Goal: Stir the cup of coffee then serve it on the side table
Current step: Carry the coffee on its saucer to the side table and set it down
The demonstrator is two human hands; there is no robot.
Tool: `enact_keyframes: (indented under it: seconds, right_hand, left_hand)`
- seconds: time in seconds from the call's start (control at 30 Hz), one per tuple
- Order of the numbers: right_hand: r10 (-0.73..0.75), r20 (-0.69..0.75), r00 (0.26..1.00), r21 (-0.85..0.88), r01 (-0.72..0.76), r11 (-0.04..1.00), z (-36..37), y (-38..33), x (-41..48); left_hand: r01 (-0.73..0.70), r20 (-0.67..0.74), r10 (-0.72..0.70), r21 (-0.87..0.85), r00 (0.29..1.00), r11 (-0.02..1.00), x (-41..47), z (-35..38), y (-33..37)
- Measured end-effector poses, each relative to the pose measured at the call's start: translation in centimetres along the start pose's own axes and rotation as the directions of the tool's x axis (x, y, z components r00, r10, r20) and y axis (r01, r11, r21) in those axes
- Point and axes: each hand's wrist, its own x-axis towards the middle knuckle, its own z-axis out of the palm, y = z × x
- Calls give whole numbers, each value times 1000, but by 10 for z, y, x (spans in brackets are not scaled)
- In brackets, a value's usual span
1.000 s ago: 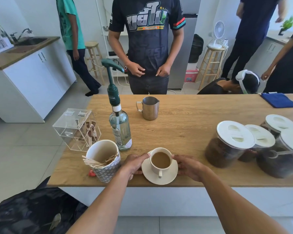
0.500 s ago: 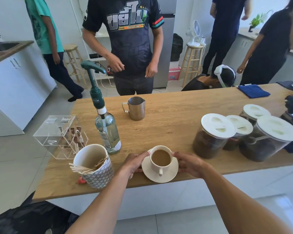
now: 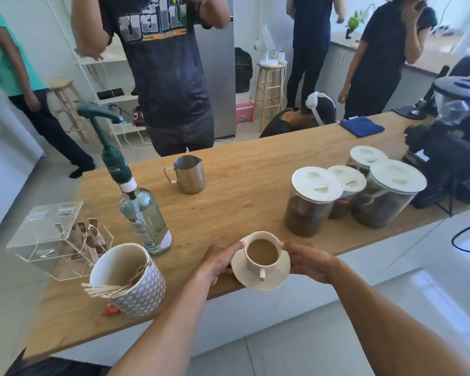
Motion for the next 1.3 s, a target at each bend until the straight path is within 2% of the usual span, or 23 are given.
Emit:
enact_keyframes:
  seconds: [0.43,0.83,1.13,1.3]
  right_hand:
    - [16,-185,983,88,1,996,-59,29,-44]
    - [-7,-298,954,213,74,974,-124,77,-126]
    - [-18,-440,898,316,174,933,-173,135,-230]
    - [-13,-524,851,360,236,902,-197,176,-293]
  left_hand:
    - [-74,113,62,110,992,991,-1,74,17]
    - [-141,297,75,207,952,968,-46,168,23]
    - [-244,442,83,323,893,914,-95,269,1]
    - [-234,548,18,328,837,915,-139,325,-14]
